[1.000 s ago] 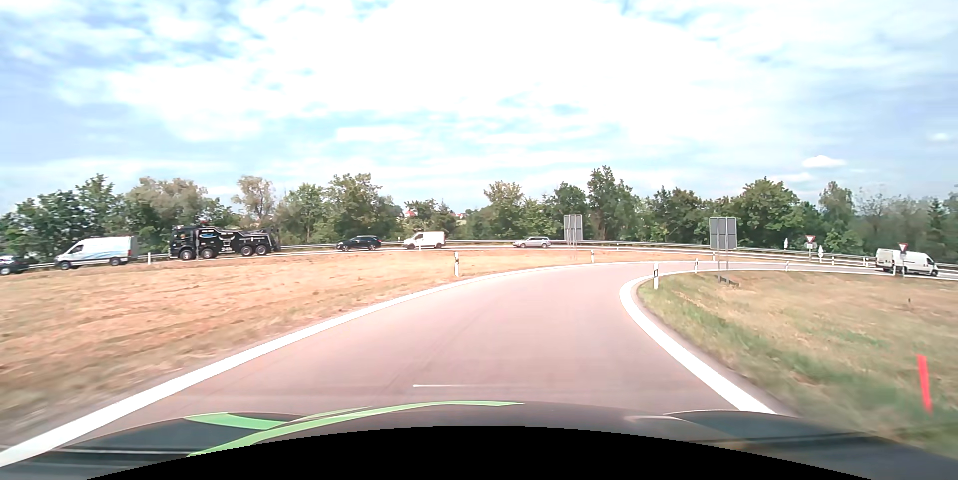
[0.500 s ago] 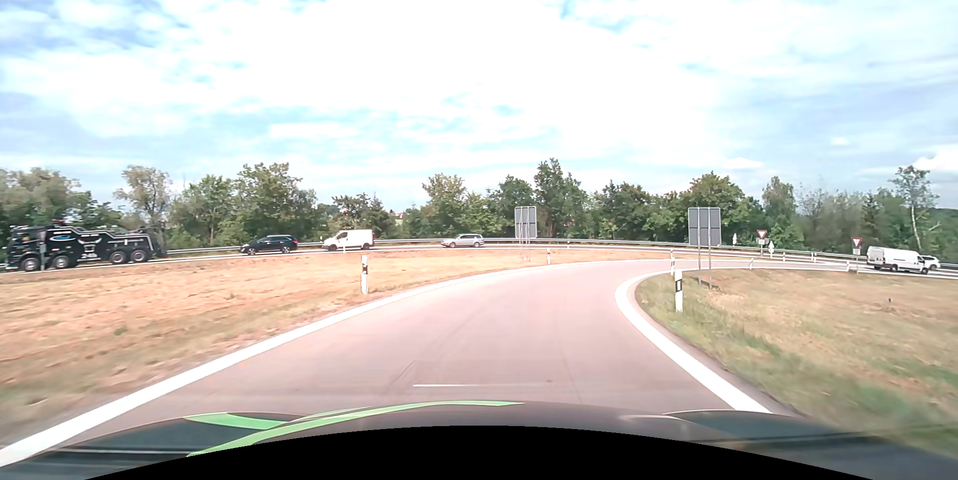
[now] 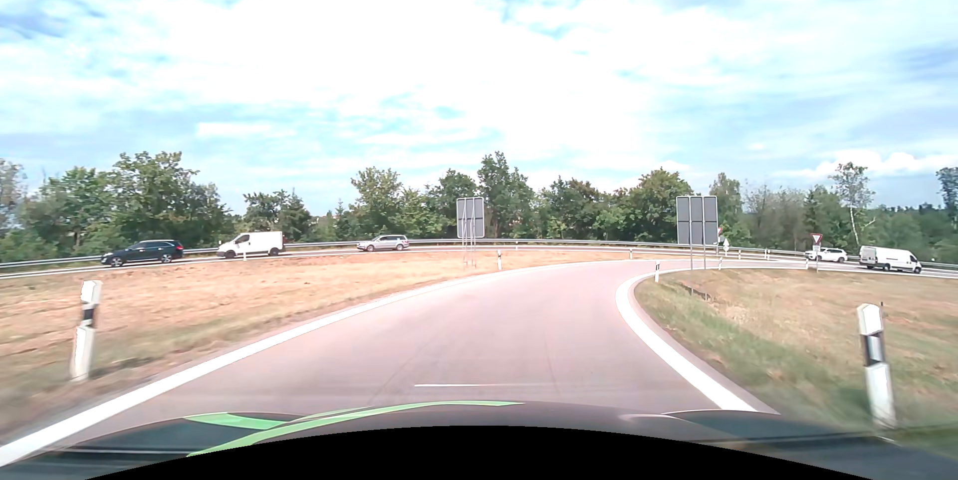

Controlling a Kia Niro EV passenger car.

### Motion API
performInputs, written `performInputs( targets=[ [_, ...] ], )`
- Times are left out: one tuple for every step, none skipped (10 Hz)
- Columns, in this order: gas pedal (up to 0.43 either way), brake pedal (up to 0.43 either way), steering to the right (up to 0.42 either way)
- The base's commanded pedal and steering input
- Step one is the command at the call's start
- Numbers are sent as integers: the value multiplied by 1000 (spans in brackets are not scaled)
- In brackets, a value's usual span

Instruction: Follow the waypoints while adhering to traffic rules and regulations

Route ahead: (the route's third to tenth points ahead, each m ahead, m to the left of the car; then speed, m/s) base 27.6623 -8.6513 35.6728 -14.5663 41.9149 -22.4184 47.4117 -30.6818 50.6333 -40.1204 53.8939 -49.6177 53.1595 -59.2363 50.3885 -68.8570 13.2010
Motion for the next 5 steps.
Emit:
performInputs(
  targets=[
    [59, 0, 94],
    [59, 0, 94],
    [67, 0, 94],
    [67, 0, 95],
    [67, 0, 96]
  ],
)
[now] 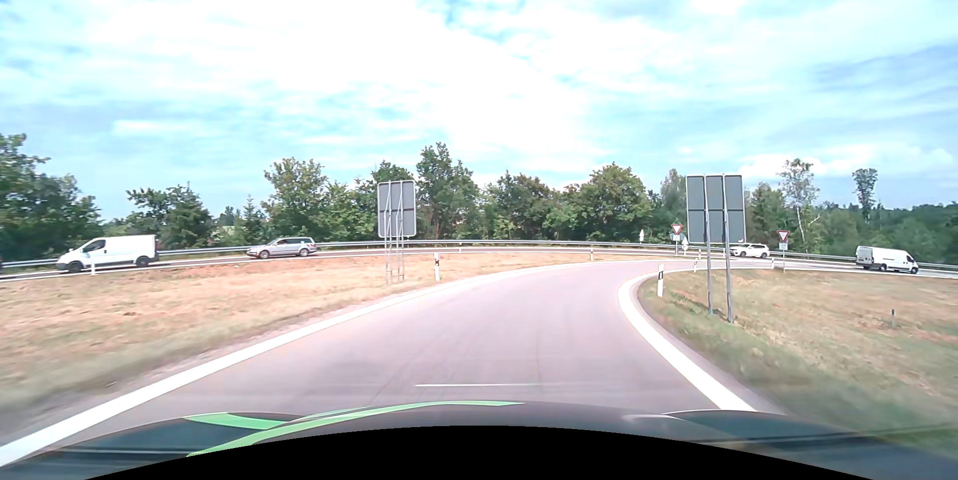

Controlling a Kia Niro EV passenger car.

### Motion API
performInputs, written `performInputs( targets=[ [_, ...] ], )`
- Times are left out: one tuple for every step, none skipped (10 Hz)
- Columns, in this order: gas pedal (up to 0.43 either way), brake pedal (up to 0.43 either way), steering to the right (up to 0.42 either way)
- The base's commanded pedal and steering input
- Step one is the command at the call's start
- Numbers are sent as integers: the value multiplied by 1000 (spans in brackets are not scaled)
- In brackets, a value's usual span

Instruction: Follow the waypoints while adhering to traffic rules and regulations

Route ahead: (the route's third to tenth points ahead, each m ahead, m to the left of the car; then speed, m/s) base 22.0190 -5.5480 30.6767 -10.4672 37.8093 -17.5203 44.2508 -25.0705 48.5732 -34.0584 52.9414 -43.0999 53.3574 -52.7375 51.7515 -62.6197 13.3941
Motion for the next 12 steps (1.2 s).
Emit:
performInputs(
  targets=[
    [67, 0, 96],
    [67, 0, 97],
    [67, 0, 97],
    [67, 0, 97],
    [67, 0, 97],
    [59, 0, 99],
    [47, 0, 100],
    [28, 0, 100],
    [8, 0, 99],
    [8, 0, 99],
    [0, 0, 99],
    [0, 0, 98]
  ],
)
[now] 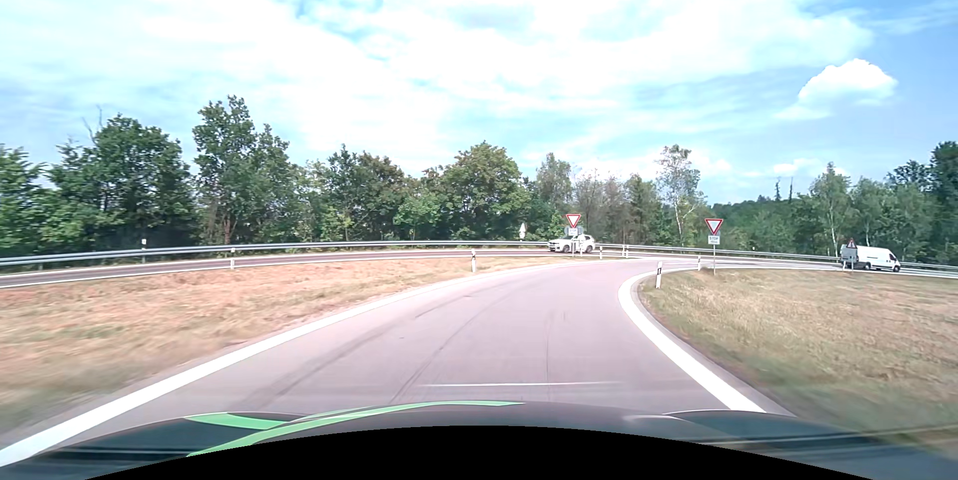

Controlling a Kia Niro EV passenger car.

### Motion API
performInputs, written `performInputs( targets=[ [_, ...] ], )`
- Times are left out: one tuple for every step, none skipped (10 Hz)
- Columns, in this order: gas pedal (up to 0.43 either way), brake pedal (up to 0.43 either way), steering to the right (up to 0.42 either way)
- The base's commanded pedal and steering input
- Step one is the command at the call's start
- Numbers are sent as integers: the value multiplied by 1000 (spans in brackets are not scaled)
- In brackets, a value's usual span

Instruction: Follow the waypoints while adhering to traffic rules and regulations

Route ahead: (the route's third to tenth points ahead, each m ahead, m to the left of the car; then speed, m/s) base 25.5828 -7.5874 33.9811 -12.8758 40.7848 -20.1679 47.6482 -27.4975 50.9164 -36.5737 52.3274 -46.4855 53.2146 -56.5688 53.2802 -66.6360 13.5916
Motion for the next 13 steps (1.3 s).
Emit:
performInputs(
  targets=[
    [0, 0, 99],
    [0, 0, 100],
    [0, 0, 101],
    [0, 0, 101],
    [0, 0, 102],
    [0, 0, 101],
    [0, 0, 102],
    [0, 0, 102],
    [0, 0, 102],
    [0, 0, 102],
    [0, 0, 102],
    [0, 0, 101],
    [0, 0, 101]
  ],
)
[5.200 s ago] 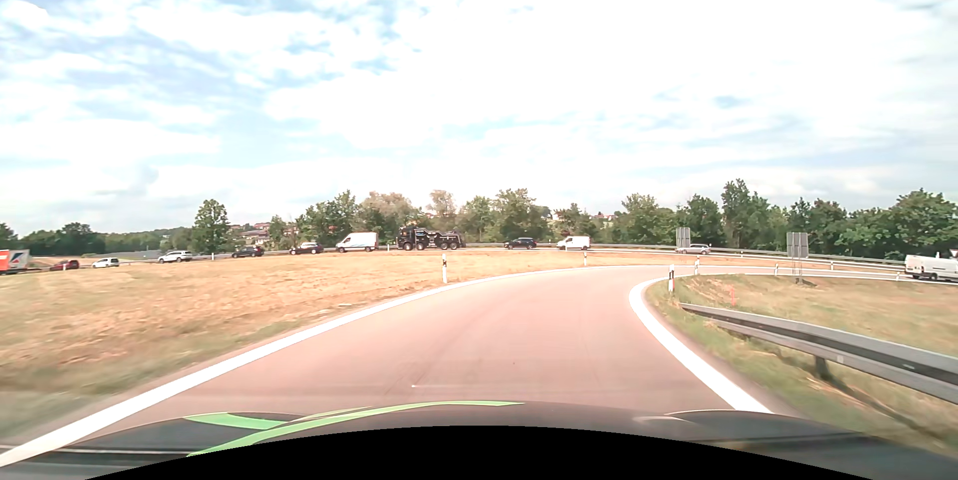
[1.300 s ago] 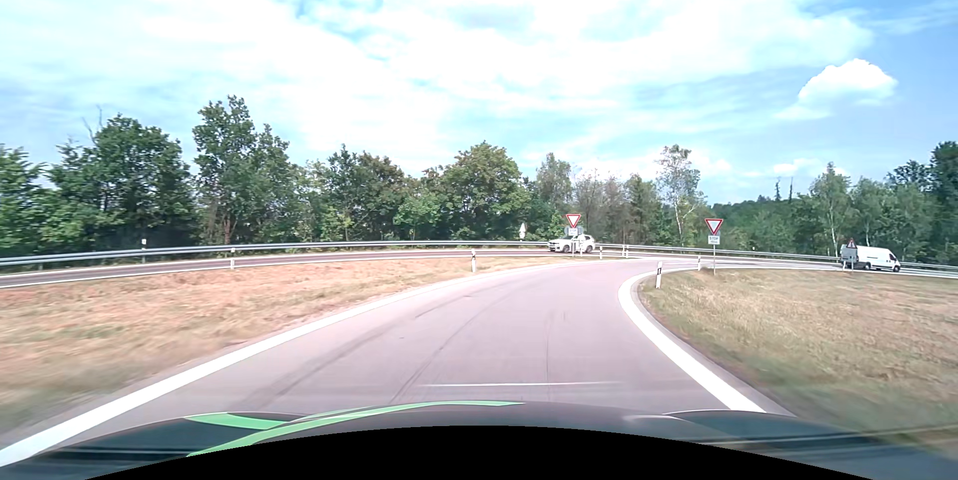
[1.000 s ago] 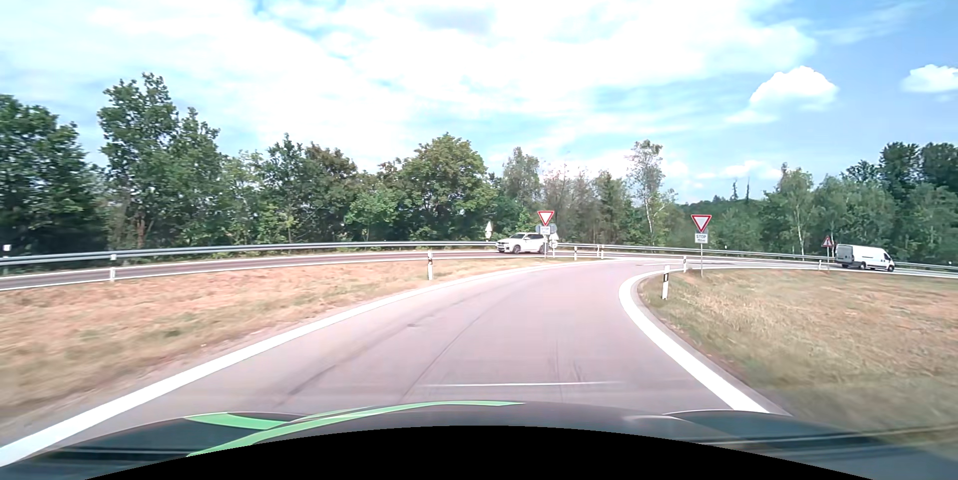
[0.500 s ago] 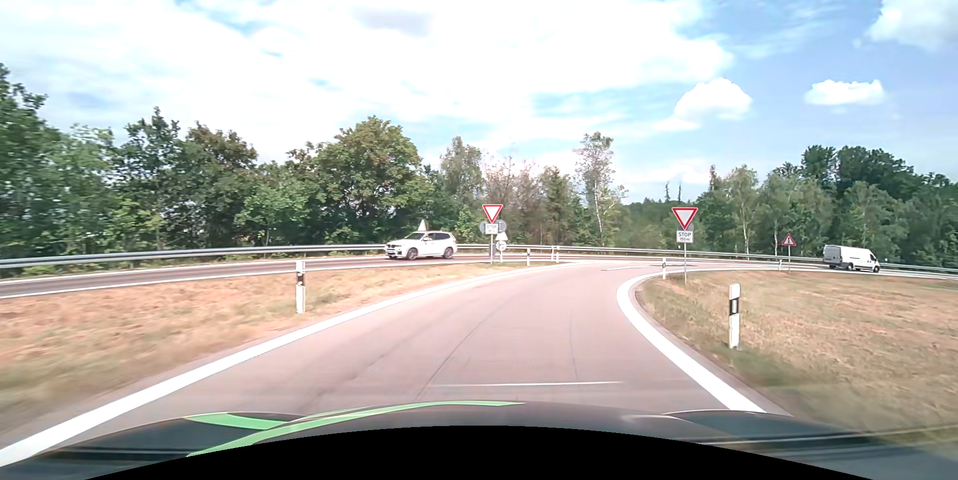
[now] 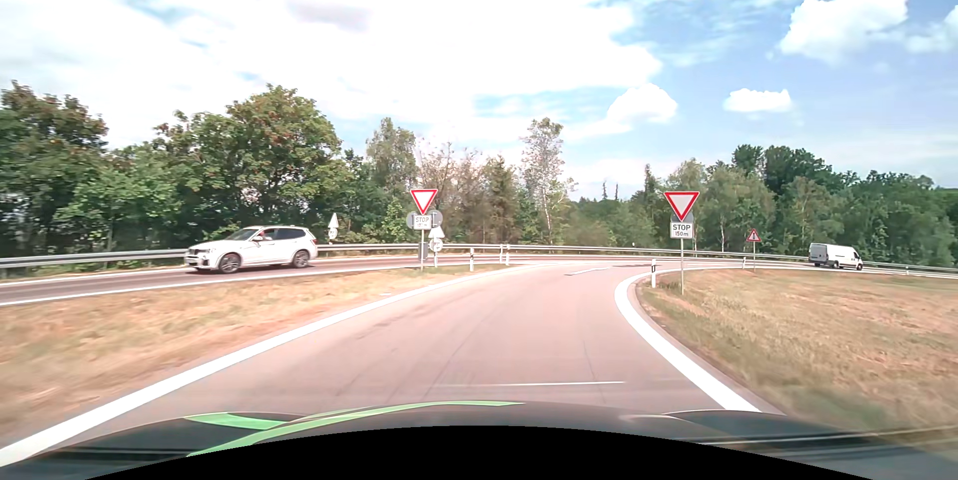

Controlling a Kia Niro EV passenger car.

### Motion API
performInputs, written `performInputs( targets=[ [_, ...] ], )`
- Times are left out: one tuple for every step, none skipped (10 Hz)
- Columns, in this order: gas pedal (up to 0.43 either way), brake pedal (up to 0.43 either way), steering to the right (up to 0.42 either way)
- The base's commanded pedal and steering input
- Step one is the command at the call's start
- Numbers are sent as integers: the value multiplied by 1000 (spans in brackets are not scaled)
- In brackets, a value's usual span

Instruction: Follow the waypoints while adhering to traffic rules and regulations

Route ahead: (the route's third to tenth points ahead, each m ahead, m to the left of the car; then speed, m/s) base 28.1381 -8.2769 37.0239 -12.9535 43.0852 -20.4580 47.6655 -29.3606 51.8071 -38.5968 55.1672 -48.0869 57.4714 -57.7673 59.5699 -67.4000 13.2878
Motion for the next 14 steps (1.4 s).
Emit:
performInputs(
  targets=[
    [0, 0, 102],
    [0, 0, 102],
    [0, 0, 102],
    [0, 0, 102],
    [0, 0, 102],
    [0, 0, 101],
    [0, 0, 101],
    [8, 0, 101],
    [8, 0, 101],
    [8, 0, 100],
    [8, 0, 100],
    [20, 0, 100],
    [20, 0, 99],
    [20, 0, 99]
  ],
)
